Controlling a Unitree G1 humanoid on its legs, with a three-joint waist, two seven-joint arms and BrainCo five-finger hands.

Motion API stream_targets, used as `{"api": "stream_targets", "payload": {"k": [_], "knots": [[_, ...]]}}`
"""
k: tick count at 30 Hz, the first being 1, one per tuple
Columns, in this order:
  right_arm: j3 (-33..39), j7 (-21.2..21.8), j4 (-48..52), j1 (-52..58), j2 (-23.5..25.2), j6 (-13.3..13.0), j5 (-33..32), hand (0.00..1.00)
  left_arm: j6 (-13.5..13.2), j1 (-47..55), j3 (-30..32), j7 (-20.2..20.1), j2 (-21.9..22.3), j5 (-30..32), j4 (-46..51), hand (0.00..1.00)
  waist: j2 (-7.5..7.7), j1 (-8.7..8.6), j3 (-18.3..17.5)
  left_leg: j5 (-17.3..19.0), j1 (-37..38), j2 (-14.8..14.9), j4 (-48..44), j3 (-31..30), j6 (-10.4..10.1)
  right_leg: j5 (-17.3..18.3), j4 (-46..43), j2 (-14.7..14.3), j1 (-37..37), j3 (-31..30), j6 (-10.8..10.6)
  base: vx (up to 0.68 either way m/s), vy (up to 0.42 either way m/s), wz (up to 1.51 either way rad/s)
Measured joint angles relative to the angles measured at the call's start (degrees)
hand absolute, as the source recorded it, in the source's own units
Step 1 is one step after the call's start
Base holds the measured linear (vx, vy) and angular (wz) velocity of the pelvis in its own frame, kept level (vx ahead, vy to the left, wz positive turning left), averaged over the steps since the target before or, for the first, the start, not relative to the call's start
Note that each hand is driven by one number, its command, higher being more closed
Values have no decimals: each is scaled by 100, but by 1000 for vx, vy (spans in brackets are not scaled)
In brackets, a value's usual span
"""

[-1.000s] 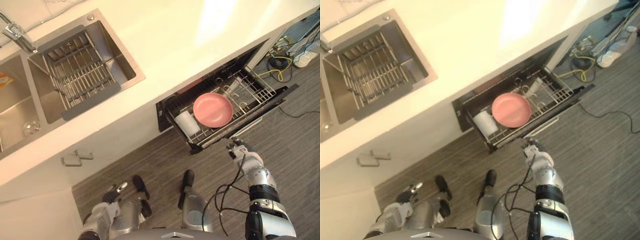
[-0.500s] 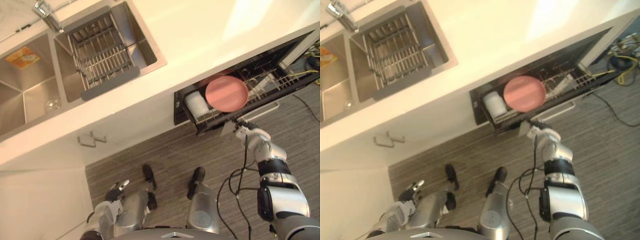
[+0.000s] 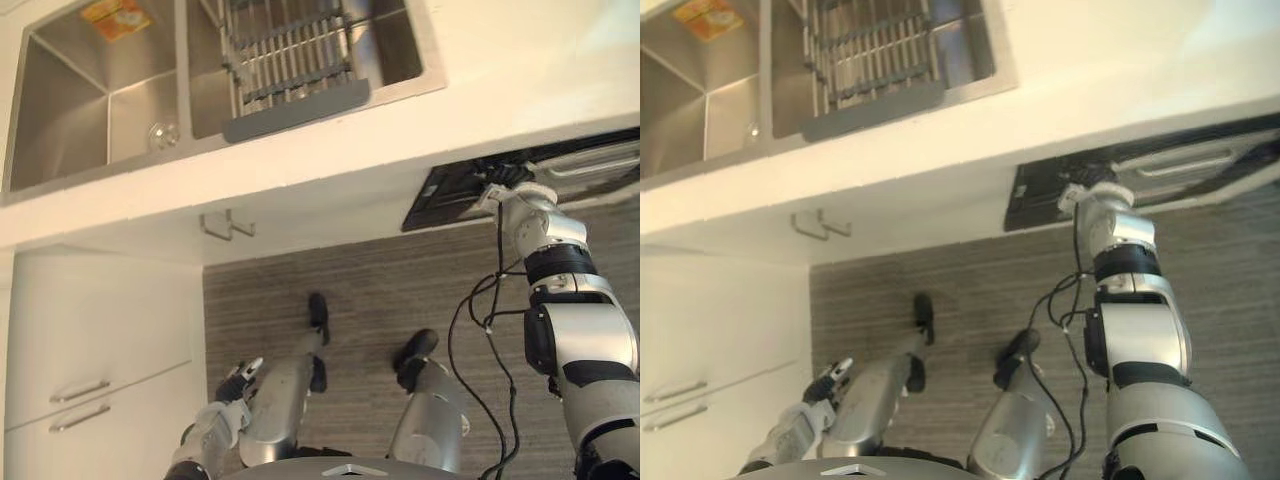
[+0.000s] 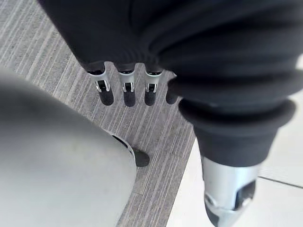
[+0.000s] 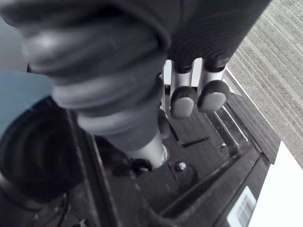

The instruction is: Walk over to the sink, pick up the cup, carry it to the dishwasher, place the cup inside the dishwasher, then close the dishwasher door

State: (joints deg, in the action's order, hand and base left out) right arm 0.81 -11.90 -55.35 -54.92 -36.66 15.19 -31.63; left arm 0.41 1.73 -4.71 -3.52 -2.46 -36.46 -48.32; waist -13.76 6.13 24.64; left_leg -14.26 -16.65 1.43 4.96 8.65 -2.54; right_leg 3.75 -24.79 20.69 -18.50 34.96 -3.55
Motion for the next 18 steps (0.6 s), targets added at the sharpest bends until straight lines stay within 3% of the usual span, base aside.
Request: {"api": "stream_targets", "payload": {"k": [5, 11, 15, 18], "knots": [[10, -349, -17, 0, 22, -311, 371, 0, -124, -1, -21, -100, -6, -68, 60, 0, 24, 15, 20, -47, -64, 6, 1, -45, 89, 87, -147, 11, -108, -45, 21, 1, -6, 4], [288, -354, 296, 144, 334, -568, 516, 0, -149, -2, -27, -103, -25, -106, 120, 0, 97, -7, 100, -51, -15, 112, 1, 89, 89, 164, -151, -76, -157, -144, 33, -48, -30, -11], [631, -166, 1330, 953, 647, -883, 639, 0, -159, -43, 38, -119, -103, -113, 240, 0, 294, -48, 235, -54, 105, 172, 1, 234, 84, 127, -100, -157, -120, -269, 62, 11, -15, -15], [722, -125, 2196, 1871, 1207, -1291, 1002, 0, -177, -38, 188, -119, -151, -167, 234, 0, 470, -188, 341, 32, 362, 219, 1, 316, 90, 77, 59, -255, 149, -316, 90, 63, -9, -18]]}}
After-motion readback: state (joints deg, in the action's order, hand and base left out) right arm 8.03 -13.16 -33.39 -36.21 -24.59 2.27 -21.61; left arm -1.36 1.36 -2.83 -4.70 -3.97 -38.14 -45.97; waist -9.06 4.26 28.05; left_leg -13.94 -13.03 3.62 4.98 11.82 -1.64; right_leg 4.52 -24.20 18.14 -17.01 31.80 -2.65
